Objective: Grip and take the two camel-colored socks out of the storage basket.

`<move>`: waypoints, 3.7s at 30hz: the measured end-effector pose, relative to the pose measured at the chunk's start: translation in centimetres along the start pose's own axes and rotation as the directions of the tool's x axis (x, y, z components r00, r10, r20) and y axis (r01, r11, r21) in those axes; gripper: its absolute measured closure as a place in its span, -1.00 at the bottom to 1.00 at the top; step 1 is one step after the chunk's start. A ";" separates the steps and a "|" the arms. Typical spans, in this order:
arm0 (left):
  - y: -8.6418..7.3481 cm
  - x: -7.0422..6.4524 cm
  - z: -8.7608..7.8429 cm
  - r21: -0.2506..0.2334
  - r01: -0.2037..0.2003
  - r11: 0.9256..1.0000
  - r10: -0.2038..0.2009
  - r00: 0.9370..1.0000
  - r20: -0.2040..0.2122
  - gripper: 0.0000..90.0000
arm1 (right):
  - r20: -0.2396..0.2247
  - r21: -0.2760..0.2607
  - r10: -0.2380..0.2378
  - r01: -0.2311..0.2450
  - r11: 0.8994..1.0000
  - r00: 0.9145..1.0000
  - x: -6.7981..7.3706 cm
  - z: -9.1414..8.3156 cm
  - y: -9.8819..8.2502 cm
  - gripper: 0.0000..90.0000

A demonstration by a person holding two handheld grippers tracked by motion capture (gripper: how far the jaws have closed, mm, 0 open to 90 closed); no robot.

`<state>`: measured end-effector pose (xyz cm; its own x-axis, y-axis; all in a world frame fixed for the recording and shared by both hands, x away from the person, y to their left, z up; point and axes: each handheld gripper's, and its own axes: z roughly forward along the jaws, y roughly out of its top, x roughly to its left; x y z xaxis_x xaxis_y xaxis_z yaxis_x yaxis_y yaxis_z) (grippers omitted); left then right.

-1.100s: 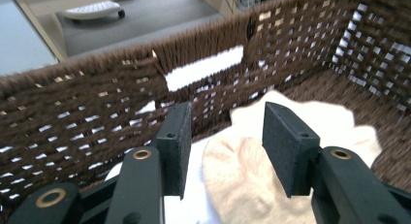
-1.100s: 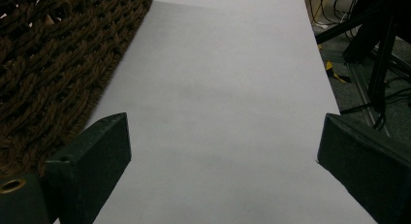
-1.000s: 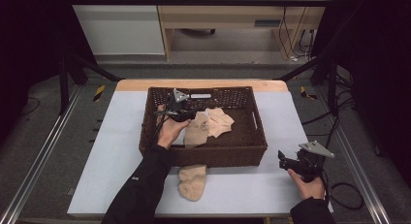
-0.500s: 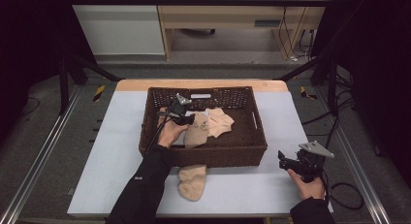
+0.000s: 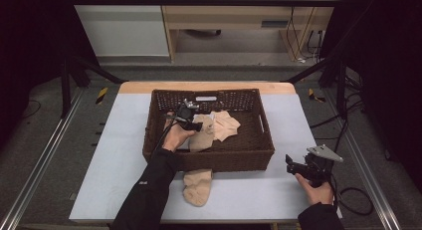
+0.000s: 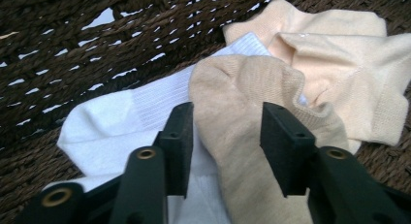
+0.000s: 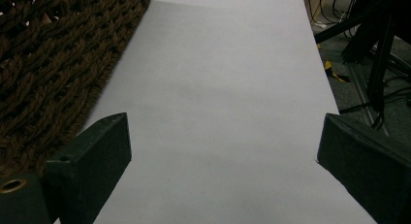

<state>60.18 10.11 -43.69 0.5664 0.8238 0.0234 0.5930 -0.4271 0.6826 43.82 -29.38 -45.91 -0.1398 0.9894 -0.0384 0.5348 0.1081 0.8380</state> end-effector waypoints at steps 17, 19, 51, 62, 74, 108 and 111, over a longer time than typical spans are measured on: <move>0.3 -0.3 -1.3 0.042 0.013 0.999 -0.013 1.000 -0.004 0.90 | 0.003 0.002 -0.003 0.003 1.000 1.000 -0.1 0.0 0.0 -0.88; 0.4 -0.3 -1.9 0.000 0.020 1.000 -0.020 1.000 0.008 0.90 | 0.005 -0.001 -0.006 0.006 1.000 1.000 -0.1 0.0 0.0 -0.88; 0.9 -2.2 -14.4 -0.481 0.060 0.875 0.001 0.992 0.125 0.91 | 0.016 -0.003 0.002 -0.002 1.000 1.000 -0.2 -0.1 0.0 -0.88; -0.3 -3.7 -19.0 -0.566 0.026 0.824 0.071 0.986 0.149 0.91 | 0.021 -0.007 -0.002 0.002 1.000 1.000 -0.2 -0.2 0.0 -0.88; -2.7 -5.1 -22.6 -0.623 0.013 0.782 0.121 0.977 0.173 0.91 | 0.022 -0.008 0.008 -0.008 1.000 1.000 -0.2 -0.3 0.0 -0.88; -12.3 -7.2 -17.8 -0.404 -0.007 0.915 0.133 0.949 0.286 0.91 | 0.024 -0.005 0.002 -0.002 1.000 1.000 -0.2 -0.4 -0.1 -0.88; -12.9 -7.2 -16.5 -0.356 -0.015 0.935 0.123 0.950 0.286 0.91 | 0.023 -0.002 -0.002 0.002 1.000 1.000 -0.2 -0.3 -0.1 -0.88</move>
<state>38.98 15.83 -40.60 0.7750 0.6236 -0.1022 0.3424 -0.2785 0.8973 43.51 -29.63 -45.80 -0.1214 0.9912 -0.0526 0.5325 0.1097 0.8393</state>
